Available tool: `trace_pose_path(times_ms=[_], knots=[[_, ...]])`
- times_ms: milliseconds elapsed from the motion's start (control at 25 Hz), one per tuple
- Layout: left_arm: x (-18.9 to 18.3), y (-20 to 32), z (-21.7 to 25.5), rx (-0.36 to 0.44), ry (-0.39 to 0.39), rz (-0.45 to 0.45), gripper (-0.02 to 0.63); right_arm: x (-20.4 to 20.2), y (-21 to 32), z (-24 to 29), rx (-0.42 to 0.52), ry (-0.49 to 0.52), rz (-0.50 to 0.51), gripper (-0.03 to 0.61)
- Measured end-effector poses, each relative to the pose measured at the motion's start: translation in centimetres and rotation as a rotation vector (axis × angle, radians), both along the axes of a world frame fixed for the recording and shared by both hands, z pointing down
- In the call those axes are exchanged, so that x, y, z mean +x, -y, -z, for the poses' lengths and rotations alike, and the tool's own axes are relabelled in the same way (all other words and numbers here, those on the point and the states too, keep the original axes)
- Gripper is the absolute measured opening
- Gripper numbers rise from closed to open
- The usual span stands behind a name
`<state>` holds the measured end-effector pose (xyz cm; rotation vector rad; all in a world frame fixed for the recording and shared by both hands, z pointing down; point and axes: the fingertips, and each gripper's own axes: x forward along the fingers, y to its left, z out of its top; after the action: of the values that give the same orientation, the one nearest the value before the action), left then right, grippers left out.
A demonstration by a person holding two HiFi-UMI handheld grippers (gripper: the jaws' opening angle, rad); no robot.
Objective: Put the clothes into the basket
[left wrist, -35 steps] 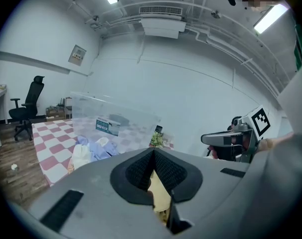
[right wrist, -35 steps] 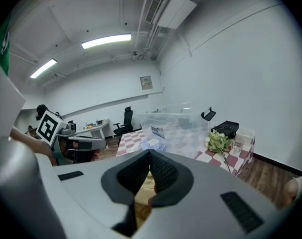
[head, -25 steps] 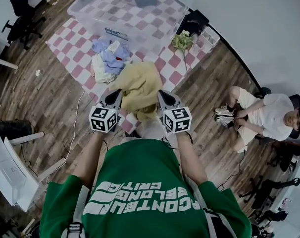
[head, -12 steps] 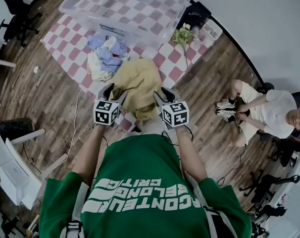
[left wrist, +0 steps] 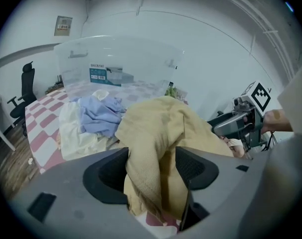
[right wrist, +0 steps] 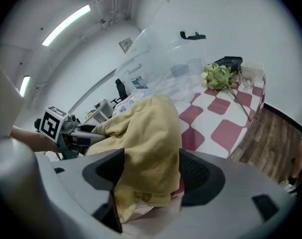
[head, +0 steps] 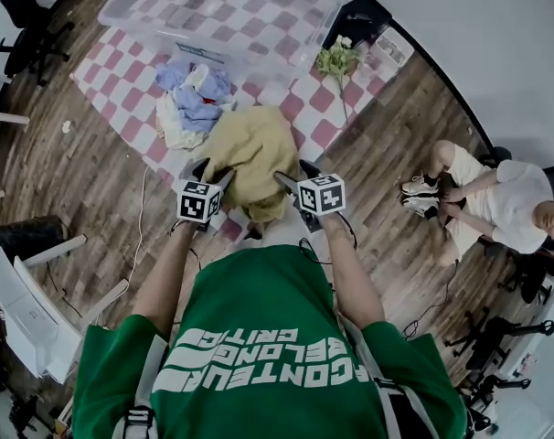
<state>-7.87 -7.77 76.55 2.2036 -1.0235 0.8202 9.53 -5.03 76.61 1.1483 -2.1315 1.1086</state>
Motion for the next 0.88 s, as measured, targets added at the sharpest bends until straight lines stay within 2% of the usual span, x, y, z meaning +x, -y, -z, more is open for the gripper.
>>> trace_pose_path(times_ms=[280, 480, 640, 880], knots=[[0.2, -0.5, -3.1, -0.078, -0.037, 0.037, 0.273, -1.8, -0.1, -4.0, -0.106, 0.022, 0.06, 0.331], [0.1, -0.3, -4.5, -0.11, -0.1, 0.081, 0.278, -2.9, 0.6, -5.3, -0.139, 0.045, 0.104, 0.331], [0.6, -0.4, -5.0, -0.138, -0.147, 0.095, 0.275, -3.9, 0.8, -6.1, -0.152, 0.083, 0.099, 0.33], [1.8, -0.6, -5.0, -0.15, -0.254, 0.132, 0.206, -4.4, 1.4, -6.4, -0.142, 0.084, 0.084, 0.325]])
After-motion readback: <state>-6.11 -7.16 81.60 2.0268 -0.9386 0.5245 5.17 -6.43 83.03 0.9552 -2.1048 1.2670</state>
